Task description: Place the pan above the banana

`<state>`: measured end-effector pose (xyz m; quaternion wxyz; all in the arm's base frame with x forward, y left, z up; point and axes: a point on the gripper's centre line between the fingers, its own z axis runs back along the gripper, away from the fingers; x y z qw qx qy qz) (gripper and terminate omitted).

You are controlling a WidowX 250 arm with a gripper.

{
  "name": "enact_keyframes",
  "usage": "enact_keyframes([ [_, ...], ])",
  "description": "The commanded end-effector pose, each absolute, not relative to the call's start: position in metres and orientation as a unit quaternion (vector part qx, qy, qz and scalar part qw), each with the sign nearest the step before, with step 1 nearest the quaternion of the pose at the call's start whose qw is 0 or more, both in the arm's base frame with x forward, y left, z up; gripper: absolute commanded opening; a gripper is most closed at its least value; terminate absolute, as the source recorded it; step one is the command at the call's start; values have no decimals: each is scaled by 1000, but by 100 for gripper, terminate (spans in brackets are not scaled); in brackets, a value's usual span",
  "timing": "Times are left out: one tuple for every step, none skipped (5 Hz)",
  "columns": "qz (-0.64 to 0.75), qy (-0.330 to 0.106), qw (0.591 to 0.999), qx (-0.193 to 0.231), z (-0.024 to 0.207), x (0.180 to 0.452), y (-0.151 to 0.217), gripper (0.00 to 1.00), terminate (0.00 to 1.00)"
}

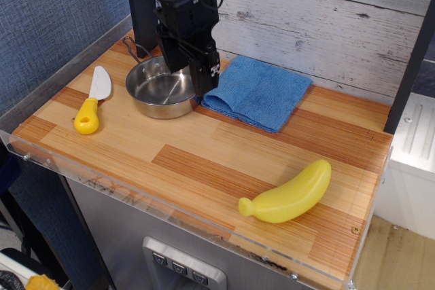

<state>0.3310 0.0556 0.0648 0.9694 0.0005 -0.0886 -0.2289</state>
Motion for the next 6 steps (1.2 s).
enact_keyframes([
  [-245,-81,966,25,58,333,74,100,0],
  [-251,-74,965,27,50,331,74,100,0],
  [-261,-72,962,30,44,330,69,100,0],
  [-271,-69,960,31,36,328,62,100,0],
  [-274,-65,959,32,28,324,59,100,0],
  [-278,-59,958,37,23,321,59,0,0],
])
